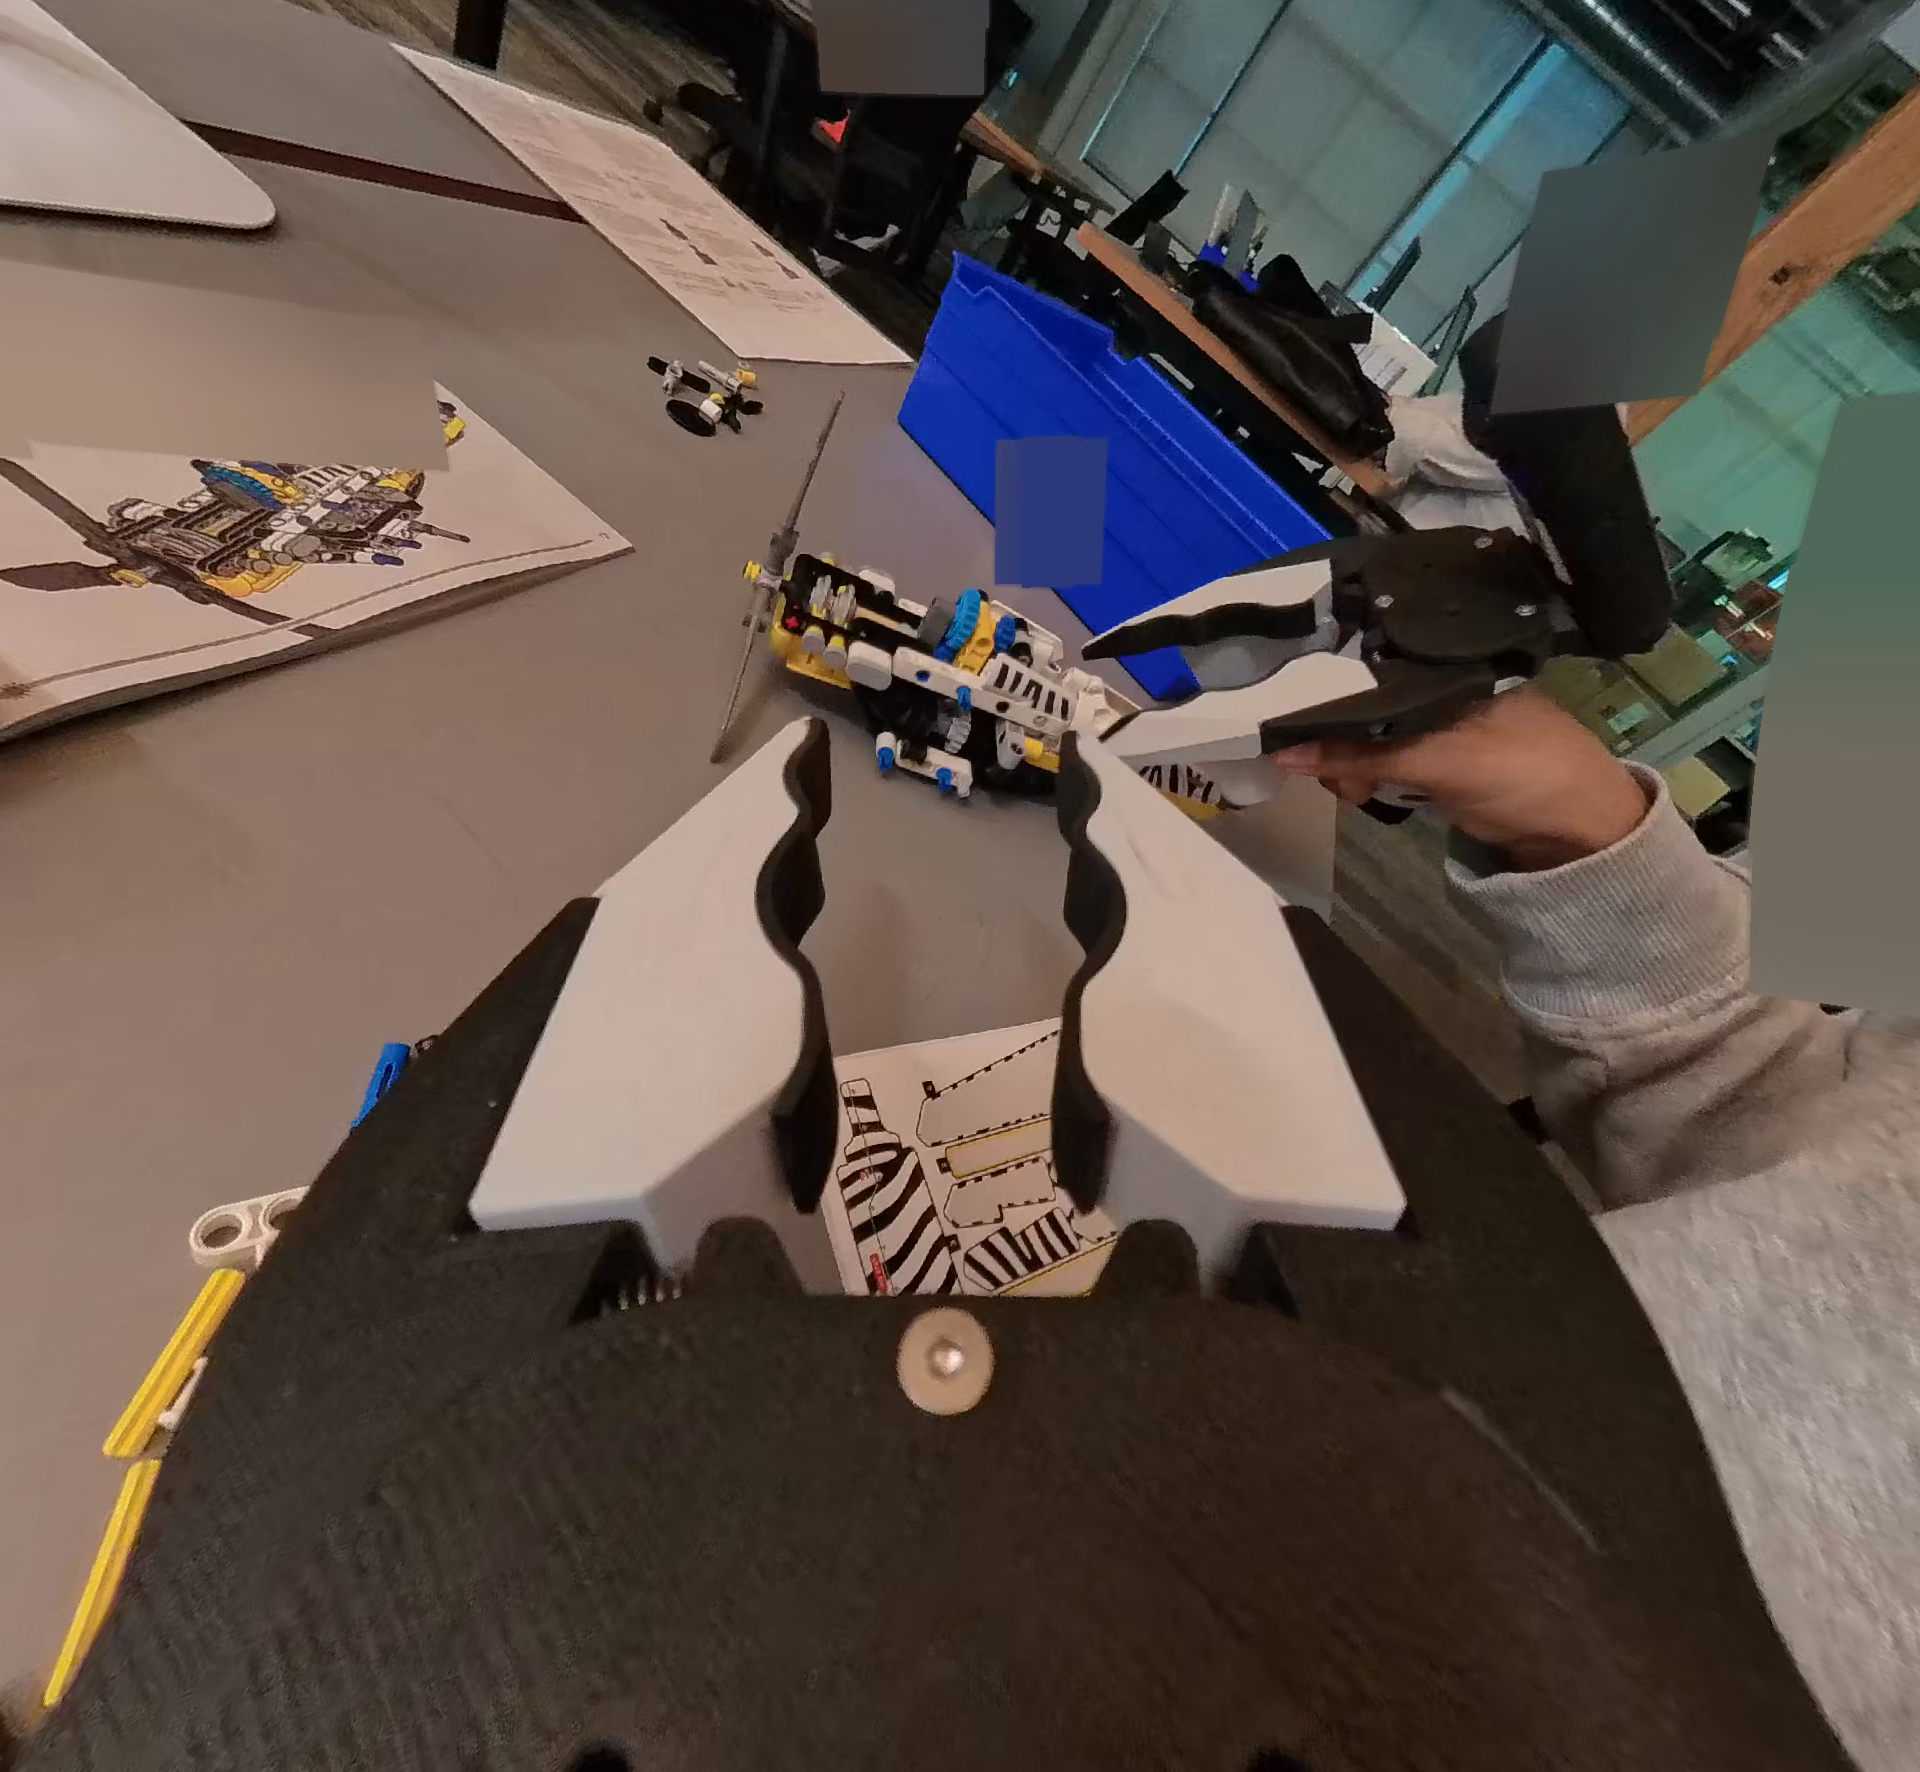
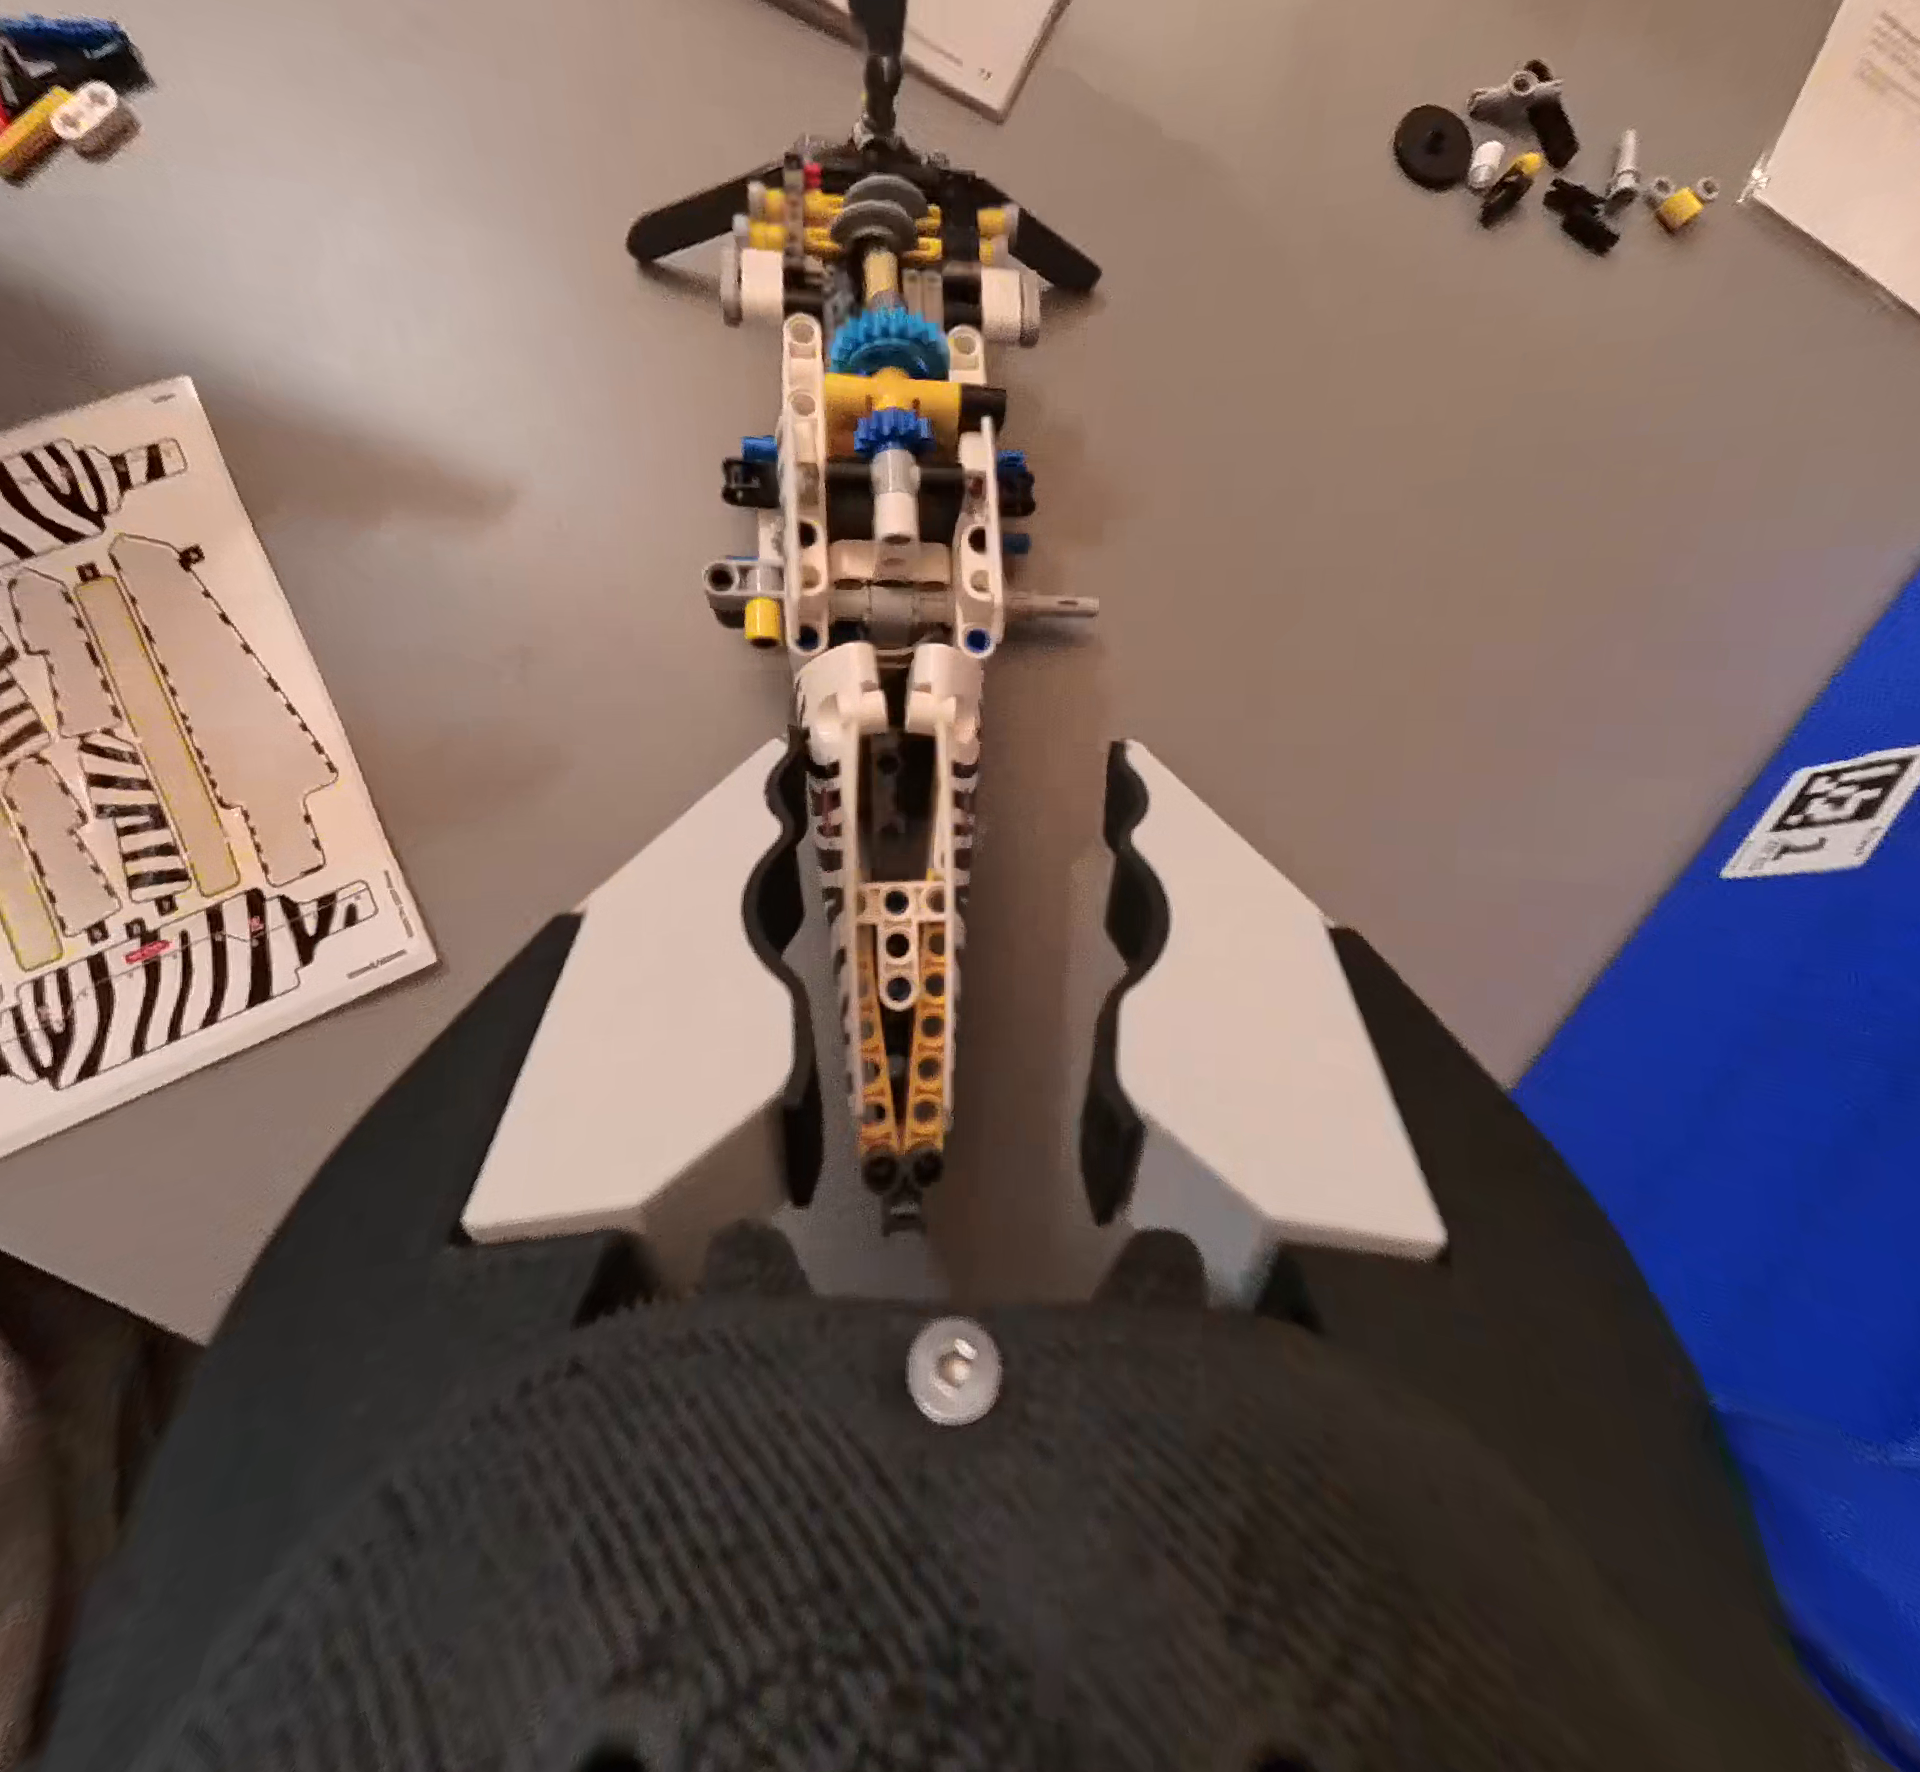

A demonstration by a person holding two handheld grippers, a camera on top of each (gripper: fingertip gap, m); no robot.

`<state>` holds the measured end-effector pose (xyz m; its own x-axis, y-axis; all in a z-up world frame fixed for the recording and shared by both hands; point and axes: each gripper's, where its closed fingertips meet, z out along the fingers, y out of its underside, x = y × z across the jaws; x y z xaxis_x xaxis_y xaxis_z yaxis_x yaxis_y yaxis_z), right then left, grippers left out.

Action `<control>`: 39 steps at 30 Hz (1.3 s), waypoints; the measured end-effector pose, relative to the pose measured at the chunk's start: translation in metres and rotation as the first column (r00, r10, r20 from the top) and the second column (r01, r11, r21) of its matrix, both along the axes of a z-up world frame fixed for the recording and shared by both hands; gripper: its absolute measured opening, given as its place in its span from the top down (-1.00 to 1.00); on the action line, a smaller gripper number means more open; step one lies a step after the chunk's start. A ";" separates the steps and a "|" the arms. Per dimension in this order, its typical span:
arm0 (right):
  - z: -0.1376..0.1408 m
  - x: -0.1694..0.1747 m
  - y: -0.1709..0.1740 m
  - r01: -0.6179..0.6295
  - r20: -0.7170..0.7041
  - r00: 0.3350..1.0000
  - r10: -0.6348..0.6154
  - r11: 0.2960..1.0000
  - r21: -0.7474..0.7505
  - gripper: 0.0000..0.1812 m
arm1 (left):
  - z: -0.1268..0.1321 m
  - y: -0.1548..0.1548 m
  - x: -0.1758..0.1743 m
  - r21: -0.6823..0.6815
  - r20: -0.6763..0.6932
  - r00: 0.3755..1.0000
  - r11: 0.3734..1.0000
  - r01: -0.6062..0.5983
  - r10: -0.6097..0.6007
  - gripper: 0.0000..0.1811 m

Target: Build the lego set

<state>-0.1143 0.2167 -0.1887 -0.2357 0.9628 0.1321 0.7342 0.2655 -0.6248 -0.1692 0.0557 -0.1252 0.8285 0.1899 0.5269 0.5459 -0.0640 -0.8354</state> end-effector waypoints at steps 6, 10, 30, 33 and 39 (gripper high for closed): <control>-0.011 -0.001 -0.006 -0.065 0.046 0.997 0.064 0.998 0.020 0.42 | -0.003 0.000 -0.001 -0.005 0.010 1.000 1.000 -0.005 0.005 0.54; -0.016 0.000 -0.009 -0.102 0.062 0.993 0.103 0.995 -0.014 0.54 | -0.006 0.000 -0.003 -0.011 0.016 1.000 1.000 -0.013 0.013 0.54; -0.016 0.000 -0.011 -0.130 0.058 0.989 0.134 0.989 -0.072 0.62 | -0.012 0.002 -0.003 -0.031 0.029 1.000 1.000 -0.007 0.008 0.54; -0.016 0.000 -0.011 -0.123 0.060 0.990 0.127 0.990 -0.073 0.62 | -0.012 0.002 -0.003 -0.032 0.029 1.000 0.999 -0.006 0.007 0.54; -0.016 0.000 -0.012 -0.117 0.060 0.991 0.122 0.991 -0.072 0.62 | -0.013 0.002 -0.002 -0.035 0.029 1.000 0.999 -0.005 0.006 0.54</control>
<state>-0.1139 0.2046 -0.2042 -0.3553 0.9335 0.0483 0.7388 0.3121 -0.5973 -0.1716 0.0576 -0.1380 0.8120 0.2126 0.5436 0.5702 -0.0896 -0.8166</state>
